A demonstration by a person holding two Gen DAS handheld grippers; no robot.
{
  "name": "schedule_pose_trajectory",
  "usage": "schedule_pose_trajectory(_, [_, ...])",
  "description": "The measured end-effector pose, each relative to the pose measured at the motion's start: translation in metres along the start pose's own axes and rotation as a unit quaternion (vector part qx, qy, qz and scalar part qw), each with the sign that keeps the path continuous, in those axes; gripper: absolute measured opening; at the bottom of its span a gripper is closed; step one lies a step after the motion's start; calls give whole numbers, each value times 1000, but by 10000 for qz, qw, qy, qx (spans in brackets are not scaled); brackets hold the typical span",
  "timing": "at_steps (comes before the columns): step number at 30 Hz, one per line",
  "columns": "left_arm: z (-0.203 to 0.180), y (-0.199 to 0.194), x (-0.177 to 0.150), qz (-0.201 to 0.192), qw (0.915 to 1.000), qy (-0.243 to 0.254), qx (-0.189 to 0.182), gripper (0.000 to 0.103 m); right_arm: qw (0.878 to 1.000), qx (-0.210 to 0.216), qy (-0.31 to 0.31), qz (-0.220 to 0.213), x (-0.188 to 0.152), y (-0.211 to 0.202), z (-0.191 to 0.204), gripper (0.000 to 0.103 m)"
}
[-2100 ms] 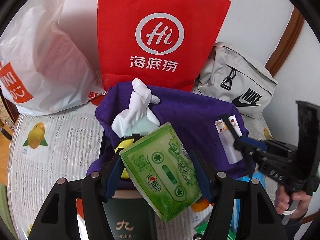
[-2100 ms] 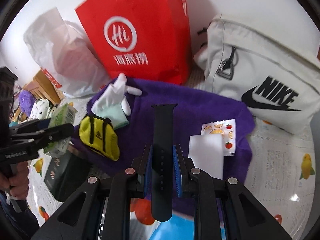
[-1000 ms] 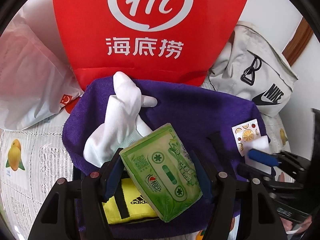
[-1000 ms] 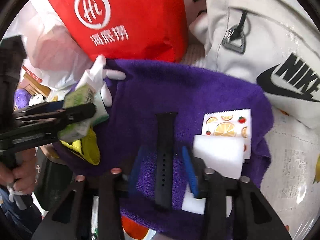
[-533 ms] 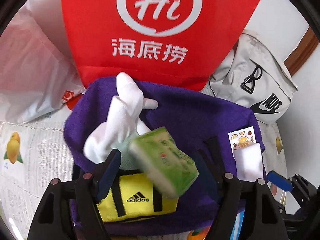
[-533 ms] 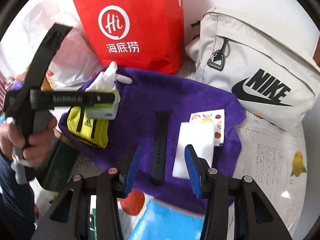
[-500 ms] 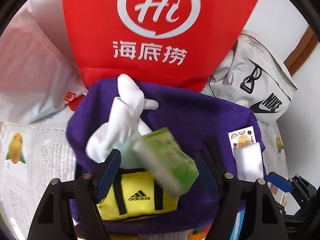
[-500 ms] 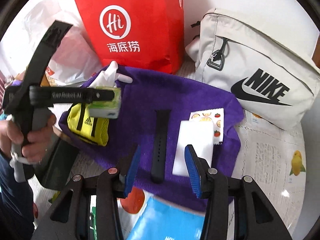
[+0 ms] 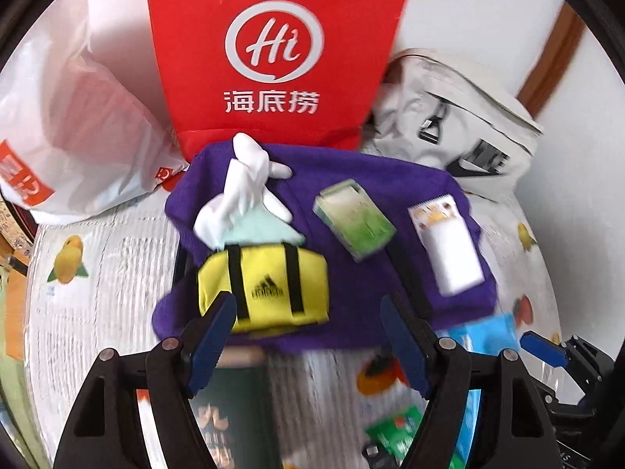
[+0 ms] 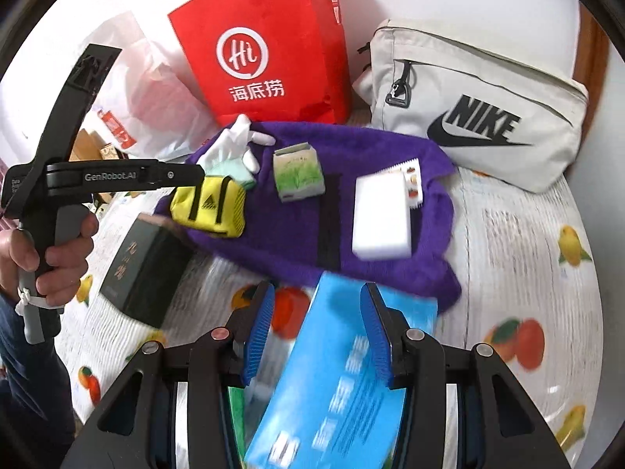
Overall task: Organize soft objects
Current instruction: 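Grasp the green snack sachet with the right tool while the left tool moves toward the white tissue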
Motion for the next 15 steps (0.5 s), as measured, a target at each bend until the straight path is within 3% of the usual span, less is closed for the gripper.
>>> schedule_pose_trajectory(6, [0, -37, -39, -154, 9999, 4, -36, 75, 9997, 129, -152, -116, -35, -26, 23, 46])
schedule_pose_trajectory(15, [13, -60, -100, -150, 9996, -211, -97, 75, 9924, 255, -1198, -146, -86, -27, 83, 46])
Point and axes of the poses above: each gripper's, at about its wrist camera, not at the fingertips, and y roughly the way its jaws point, z to its left, x to its top, the point moved 2 cm from there along y, roughly the way its jaws point, and after that the axes turned 4 degrees about -y, right-handed, at the moved point
